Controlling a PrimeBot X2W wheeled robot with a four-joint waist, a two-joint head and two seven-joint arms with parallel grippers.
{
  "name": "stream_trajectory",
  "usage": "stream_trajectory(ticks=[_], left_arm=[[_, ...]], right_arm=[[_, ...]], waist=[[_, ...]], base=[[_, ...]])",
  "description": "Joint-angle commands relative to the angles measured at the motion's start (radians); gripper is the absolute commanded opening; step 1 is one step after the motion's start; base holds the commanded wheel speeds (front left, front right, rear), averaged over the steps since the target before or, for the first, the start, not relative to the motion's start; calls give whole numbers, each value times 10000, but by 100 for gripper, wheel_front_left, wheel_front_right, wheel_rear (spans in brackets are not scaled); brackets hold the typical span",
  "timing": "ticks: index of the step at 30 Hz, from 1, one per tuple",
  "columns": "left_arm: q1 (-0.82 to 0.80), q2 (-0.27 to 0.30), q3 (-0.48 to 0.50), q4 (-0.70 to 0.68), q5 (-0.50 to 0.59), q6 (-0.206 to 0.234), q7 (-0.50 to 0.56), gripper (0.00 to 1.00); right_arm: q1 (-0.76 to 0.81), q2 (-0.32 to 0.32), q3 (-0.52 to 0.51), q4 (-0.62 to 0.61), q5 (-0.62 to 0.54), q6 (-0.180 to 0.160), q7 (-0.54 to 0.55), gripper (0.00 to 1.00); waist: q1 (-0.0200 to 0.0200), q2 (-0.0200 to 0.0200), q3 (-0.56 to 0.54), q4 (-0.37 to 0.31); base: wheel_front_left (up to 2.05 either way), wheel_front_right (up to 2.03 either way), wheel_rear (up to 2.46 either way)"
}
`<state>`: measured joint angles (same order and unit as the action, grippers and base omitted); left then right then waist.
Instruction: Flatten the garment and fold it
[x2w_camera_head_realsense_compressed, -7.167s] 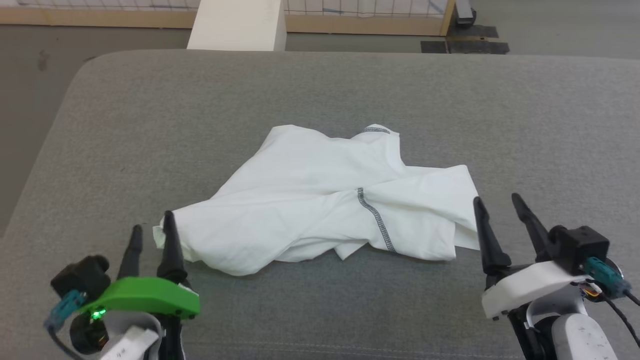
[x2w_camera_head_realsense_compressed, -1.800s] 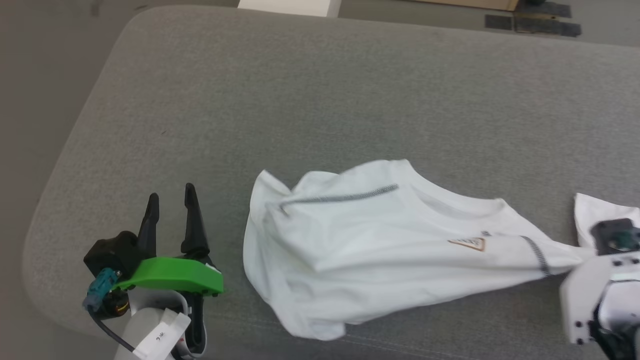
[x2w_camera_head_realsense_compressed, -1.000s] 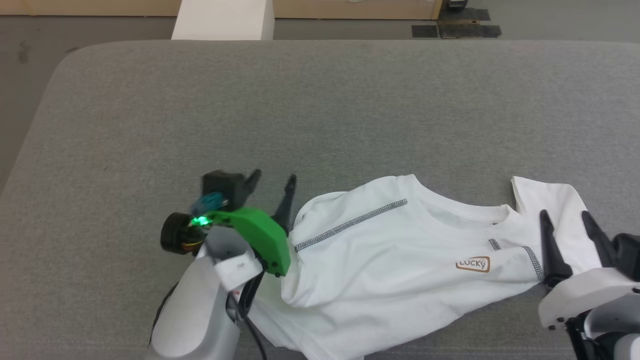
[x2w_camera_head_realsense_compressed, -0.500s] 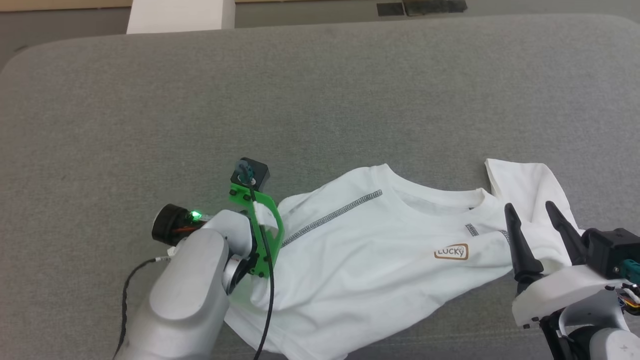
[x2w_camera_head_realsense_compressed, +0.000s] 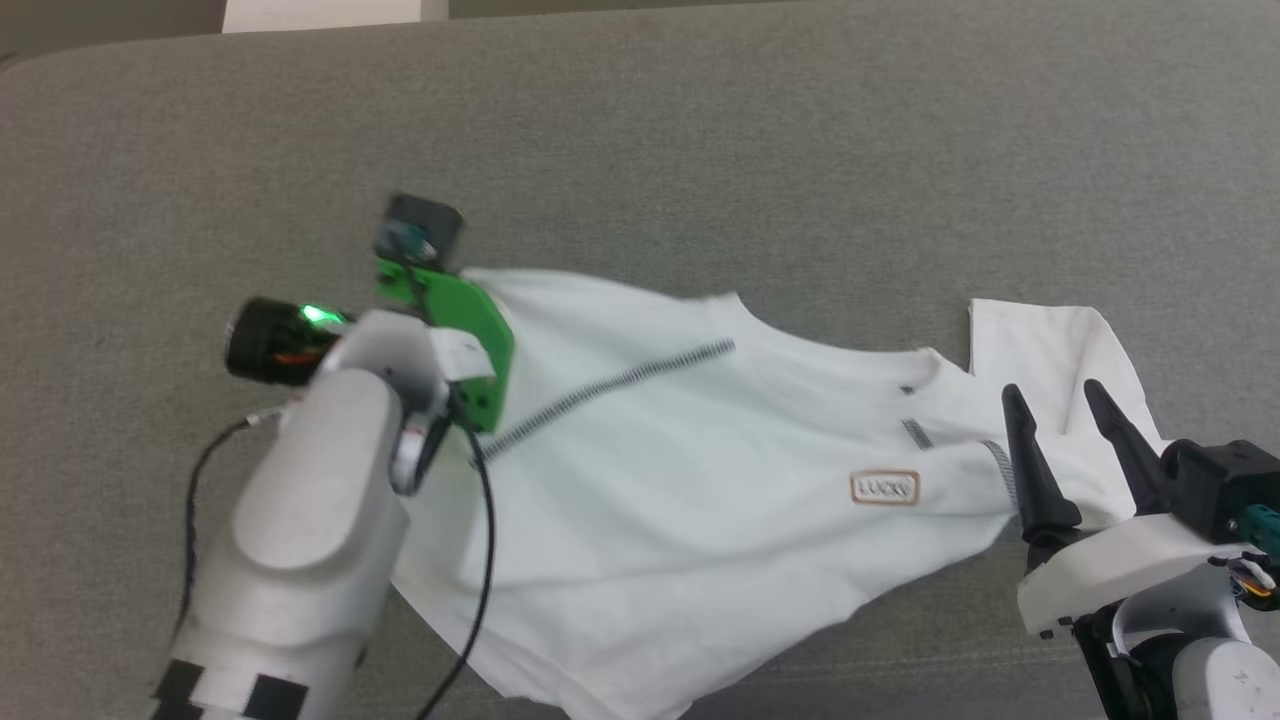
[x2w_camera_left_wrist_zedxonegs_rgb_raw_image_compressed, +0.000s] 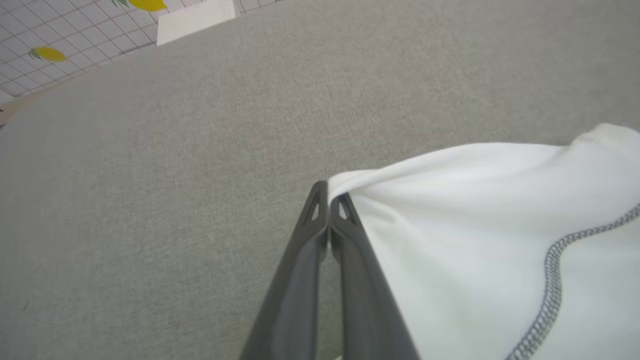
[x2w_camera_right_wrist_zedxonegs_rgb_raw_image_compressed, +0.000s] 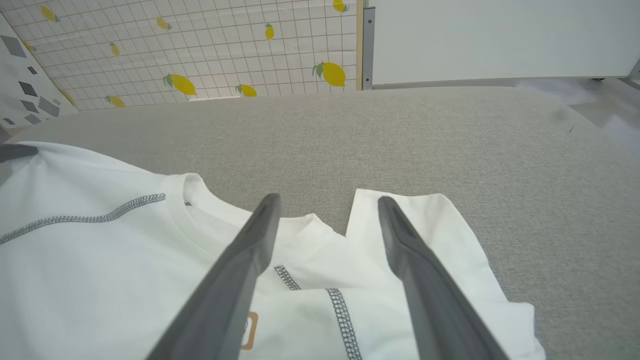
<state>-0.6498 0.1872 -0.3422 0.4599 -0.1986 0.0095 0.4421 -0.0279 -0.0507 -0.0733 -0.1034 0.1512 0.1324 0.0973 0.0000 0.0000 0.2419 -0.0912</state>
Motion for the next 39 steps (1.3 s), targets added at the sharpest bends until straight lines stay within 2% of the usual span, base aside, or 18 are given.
stream_trajectory(ticks=[1, 7, 12, 15, 16, 17, 18, 20, 23, 27, 32, 34, 39], left_arm=[[-348, 186, 257, -176, 3, 177, -364, 0], [-725, 992, 1203, -365, -277, 488, -1000, 0], [-632, 1928, 2088, 311, -609, 805, -654, 0], [-260, 2170, 2476, 672, -888, 977, -442, 0], [-73, 2166, 2627, 763, -1035, 1052, -434, 33], [94, 2136, 2704, 830, -1149, 1076, -390, 71], [325, 2066, 2783, 911, -1304, 1094, -296, 100], [721, 1924, 2857, 919, -1522, 1072, -267, 100], [1202, 1575, 3048, 545, -1869, 951, -1049, 100], [1843, 793, 3467, -241, -2475, 632, -3120, 100], [2626, 5, 3437, -1040, -2558, 104, -5816, 100], [2843, -246, 3308, -1220, -2471, -83, -6535, 100], [3277, -867, 3201, -1827, -2255, -245, -7008, 100]], right_arm=[[-167, 4, -22, 33, 71, -17, -71, 100], [-335, 5, 112, 33, 115, -17, -135, 100], [-579, 5, 372, -19, 125, -17, -175, 100], [-709, 5, 543, -4, 90, -17, -175, 100], [-756, 5, 595, 11, 65, -17, -168, 100], [-796, 5, 642, 27, 37, -17, -147, 100], [-861, 5, 707, 45, 3, -17, -122, 100], [-1016, 5, 821, 91, -72, -17, -79, 100], [-1352, 5, 983, 251, -308, -17, 50, 100], [-1995, -36, 1381, 870, -891, -17, 608, 100], [-3139, -575, 2025, 2102, -1082, -17, 1730, 100], [-3651, -784, 2106, 2624, -1025, -17, 2172, 100], [-4697, -1220, 2517, 3883, -754, -17, 3542, 100]], waist=[[0, 0, -90, 102], [0, 0, -148, 182], [0, 0, 92, 55], [0, 0, 249, -10], [0, 0, 299, -12], [0, 0, 338, 1], [0, 0, 375, 28], [0, 0, 422, 121], [0, 0, 448, 333], [0, 0, 438, 742], [0, 0, 554, 1308], [0, 0, 623, 1551], [0, 0, 829, 2140]], base=[[0, 0, 0], [0, 0, 0], [0, 0, 0], [0, 0, 0], [0, 0, 0], [0, 0, 0], [0, 0, 0], [0, 0, 0], [0, 0, 0], [0, 0, 0], [0, 0, 0], [0, 0, 0], [0, 0, 0]])
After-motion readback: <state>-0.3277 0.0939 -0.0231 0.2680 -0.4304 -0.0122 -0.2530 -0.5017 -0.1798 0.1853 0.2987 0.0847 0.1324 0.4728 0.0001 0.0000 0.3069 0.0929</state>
